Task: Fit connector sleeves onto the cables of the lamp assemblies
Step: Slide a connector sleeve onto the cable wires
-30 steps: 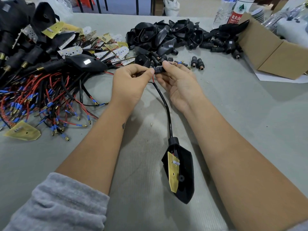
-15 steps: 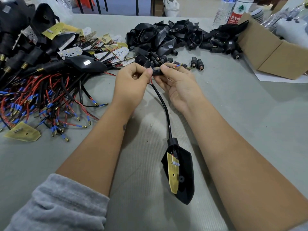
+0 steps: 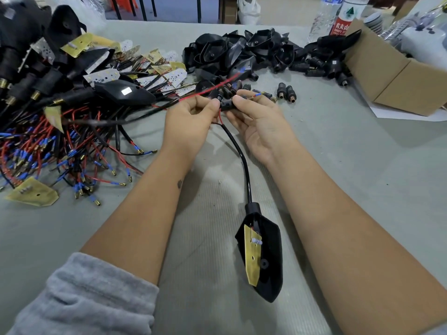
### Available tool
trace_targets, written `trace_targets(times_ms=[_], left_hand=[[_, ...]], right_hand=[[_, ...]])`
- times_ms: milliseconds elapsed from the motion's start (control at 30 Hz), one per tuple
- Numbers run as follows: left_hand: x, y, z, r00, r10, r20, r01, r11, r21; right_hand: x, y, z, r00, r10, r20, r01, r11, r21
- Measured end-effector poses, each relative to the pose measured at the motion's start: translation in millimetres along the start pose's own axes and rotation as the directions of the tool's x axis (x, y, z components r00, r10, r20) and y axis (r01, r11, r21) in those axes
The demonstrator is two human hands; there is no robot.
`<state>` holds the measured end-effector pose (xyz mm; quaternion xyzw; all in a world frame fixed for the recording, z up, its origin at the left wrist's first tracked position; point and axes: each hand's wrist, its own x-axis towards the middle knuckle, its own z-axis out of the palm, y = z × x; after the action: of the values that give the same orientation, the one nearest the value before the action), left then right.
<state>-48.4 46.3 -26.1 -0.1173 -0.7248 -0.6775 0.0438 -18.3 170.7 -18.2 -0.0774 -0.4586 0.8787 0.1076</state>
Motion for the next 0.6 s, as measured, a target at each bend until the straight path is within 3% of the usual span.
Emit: trace_targets(times_ms=[167, 400, 600], left_hand=[[-2.0, 1.8, 0.3, 1.0, 0.02, -0.005, -0.02, 1.0, 0.017], [4.2, -2.8, 0.7, 0.995, -0.063, -0.078, 0.065, 0.998, 0.024], [1.7, -4.3, 0.2, 1.0, 0.005, -0.013, -0.004, 0.997, 0.071]], right_hand=[[-0.2, 0.3, 0.9, 1.0, -0.013, -0.007, 0.013, 1.0, -0.02], [0.6, 0.1, 1.3, 0.996, -0.055, -0.075, 0.055, 0.998, -0.001], [-1.5, 1.0, 2.3, 0.998, -0.057, -0.019, 0.057, 0.998, -0.033]])
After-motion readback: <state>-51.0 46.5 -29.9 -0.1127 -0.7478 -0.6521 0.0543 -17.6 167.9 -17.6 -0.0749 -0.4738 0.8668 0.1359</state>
